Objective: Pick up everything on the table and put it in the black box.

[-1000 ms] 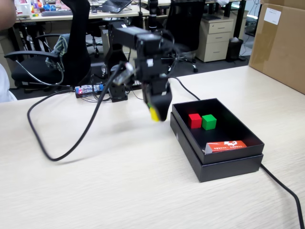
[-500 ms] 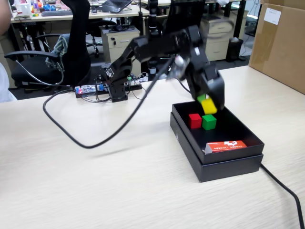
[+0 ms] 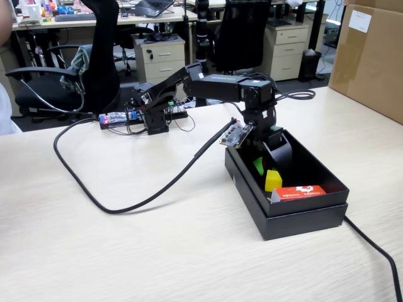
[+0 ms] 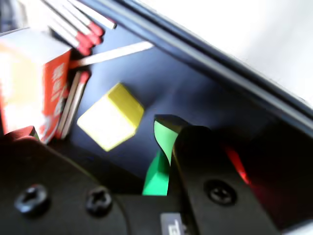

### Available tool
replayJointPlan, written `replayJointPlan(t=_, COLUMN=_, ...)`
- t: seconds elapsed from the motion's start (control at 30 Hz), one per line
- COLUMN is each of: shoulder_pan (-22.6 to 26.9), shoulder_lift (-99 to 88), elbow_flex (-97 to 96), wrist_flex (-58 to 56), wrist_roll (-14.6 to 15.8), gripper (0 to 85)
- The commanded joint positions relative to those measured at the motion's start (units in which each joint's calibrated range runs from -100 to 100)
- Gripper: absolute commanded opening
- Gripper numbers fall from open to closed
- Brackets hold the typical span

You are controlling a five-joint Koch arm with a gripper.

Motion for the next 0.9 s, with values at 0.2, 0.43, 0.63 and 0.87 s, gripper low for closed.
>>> replayJointPlan(t=0.2, shoulder_pan=-3.17, shoulder_lift=-64.81, elbow_flex=-22.03, wrist_flex=7.61, wrist_roll=-0.63, gripper=47.7)
replayJointPlan(t=0.43, shoulder_pan=-8.35, shoulder_lift=-97.97, elbow_flex=-50.96, wrist_flex=15.82, wrist_roll=-0.93, gripper=48.0)
replayJointPlan(t=0.63, shoulder_pan=-11.53, shoulder_lift=-115.87, elbow_flex=-73.98, wrist_flex=22.73, wrist_roll=-1.17, gripper=49.7)
replayJointPlan(t=0.87, shoulder_pan=-14.16, shoulder_lift=-136.07, elbow_flex=-103.18, wrist_flex=40.35, wrist_roll=-2.93, gripper=49.9)
